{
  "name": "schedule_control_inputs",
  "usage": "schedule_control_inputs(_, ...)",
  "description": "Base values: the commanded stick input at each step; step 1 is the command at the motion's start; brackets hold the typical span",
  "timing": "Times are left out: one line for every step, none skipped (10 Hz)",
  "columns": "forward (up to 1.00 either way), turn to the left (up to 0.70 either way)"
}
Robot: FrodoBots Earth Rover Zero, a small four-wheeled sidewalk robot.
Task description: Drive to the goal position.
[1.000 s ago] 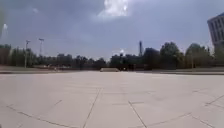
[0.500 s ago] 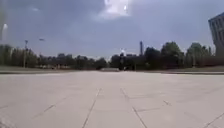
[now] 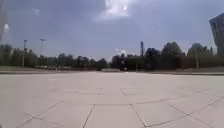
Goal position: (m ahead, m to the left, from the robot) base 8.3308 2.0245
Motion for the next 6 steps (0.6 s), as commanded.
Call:
schedule_control_inputs(0.70,0.00)
schedule_control_inputs(0.70,0.00)
schedule_control_inputs(0.70,0.00)
schedule_control_inputs(0.70,0.00)
schedule_control_inputs(0.70,0.00)
schedule_control_inputs(0.70,0.00)
